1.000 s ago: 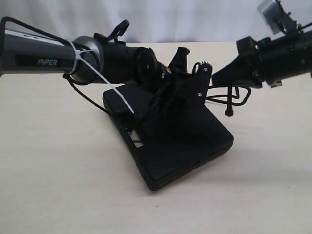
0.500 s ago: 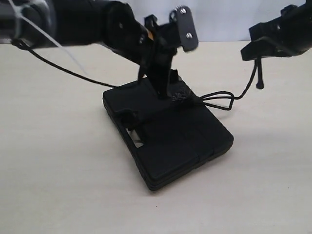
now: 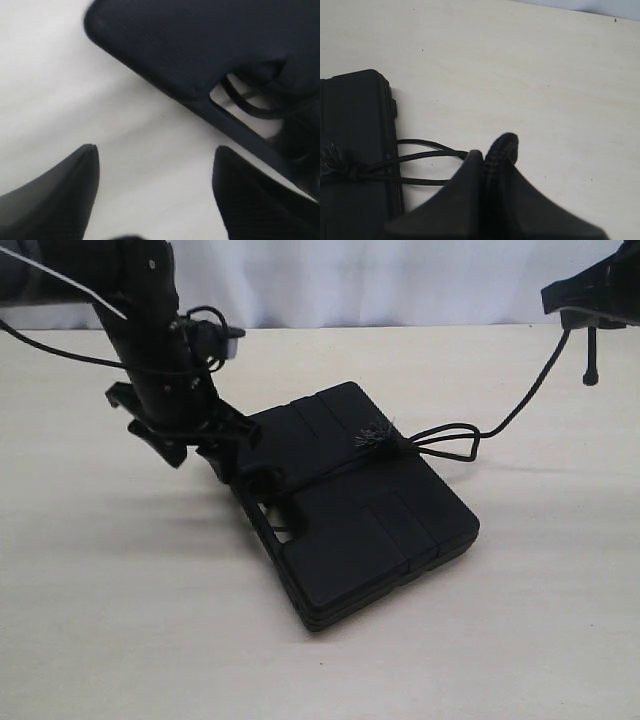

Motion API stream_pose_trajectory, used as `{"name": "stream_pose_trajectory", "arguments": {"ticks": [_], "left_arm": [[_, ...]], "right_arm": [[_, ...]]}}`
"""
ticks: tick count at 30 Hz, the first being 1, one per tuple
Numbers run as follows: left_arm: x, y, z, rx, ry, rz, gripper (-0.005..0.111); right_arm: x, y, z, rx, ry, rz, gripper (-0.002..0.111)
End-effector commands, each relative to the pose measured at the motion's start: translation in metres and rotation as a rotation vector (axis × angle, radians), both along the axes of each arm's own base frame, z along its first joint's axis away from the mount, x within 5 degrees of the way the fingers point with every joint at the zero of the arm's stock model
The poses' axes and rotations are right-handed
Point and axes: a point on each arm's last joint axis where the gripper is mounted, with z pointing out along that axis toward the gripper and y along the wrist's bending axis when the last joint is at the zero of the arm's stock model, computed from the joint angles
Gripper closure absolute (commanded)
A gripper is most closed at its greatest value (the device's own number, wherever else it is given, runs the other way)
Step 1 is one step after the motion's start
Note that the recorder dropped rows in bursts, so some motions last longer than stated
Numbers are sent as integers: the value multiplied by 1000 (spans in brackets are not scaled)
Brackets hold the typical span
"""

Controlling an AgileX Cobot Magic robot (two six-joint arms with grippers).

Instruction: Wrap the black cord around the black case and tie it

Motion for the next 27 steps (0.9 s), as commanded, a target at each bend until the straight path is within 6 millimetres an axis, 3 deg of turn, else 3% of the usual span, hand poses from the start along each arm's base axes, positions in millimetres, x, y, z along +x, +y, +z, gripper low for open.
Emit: {"name": "stream_pose_trajectory", "arguments": {"ticks": [1,12,19,21,23,24,25,27], "left_arm": [[0,-10,-24,-77,111,64,45],[8,-18,-58,-176,26,245,45],[2,-29,-86,-159,29,237,45],[3,-26,-87,-123,26,204,56],[7,-13,-78,-60,38,155,89],[8,-10,-74,-46,47,148,98],[11,-3,-59,-43,24,148,107],[15,13,-24,-61,-69,175,107]], "right_arm": [[-1,-1,2,-1,4,-2,104],[-1,1,2,30,4,-7,104],[-3,2,0,32,31,0,104],[-5,2,-1,33,48,5,104],[-5,3,-1,36,52,8,104],[-5,3,-1,36,52,8,104],[-4,3,-1,34,44,7,104],[-3,0,0,6,25,0,104]]}}
